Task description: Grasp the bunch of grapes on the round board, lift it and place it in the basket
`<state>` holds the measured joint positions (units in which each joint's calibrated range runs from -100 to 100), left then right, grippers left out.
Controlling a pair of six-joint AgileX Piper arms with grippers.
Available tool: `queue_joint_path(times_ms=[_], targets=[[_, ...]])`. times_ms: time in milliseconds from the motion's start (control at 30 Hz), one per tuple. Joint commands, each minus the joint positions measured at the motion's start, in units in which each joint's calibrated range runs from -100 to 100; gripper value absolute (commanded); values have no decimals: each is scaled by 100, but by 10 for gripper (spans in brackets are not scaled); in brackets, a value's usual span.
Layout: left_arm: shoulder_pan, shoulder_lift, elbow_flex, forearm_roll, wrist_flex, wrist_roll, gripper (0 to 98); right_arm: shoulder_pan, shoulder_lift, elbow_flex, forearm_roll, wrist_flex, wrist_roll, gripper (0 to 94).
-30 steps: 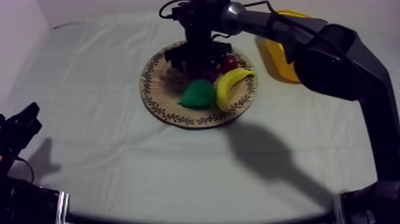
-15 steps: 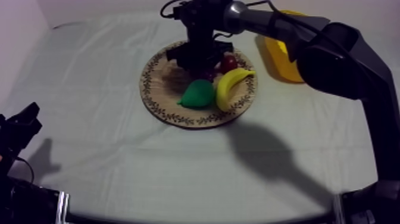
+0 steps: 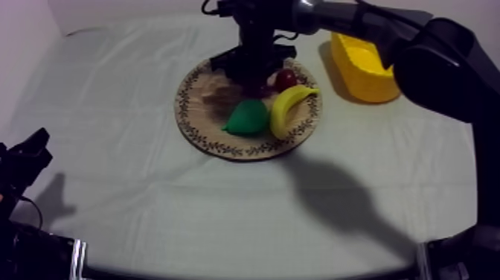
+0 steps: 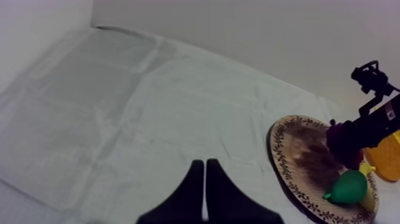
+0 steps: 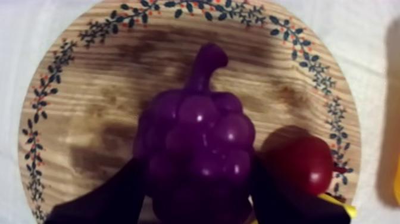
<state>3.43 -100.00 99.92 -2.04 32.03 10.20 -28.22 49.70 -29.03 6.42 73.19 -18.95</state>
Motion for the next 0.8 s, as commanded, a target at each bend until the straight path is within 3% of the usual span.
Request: queue_joint_path(times_ms=[0, 233, 467, 767], targets=[[1, 0, -3, 2, -2, -2, 1, -2, -287, 376, 9, -161, 55, 360], [1, 0, -3, 2, -2, -2, 1, 7, -1245, 1465, -13, -599, 328, 358], [1, 0, -3, 2, -2, -2, 1, 41, -2327, 2610, 139, -843, 540, 353], [1, 0, -3, 2, -2, -2, 1, 421, -4106, 4312, 234, -1194, 773, 348]])
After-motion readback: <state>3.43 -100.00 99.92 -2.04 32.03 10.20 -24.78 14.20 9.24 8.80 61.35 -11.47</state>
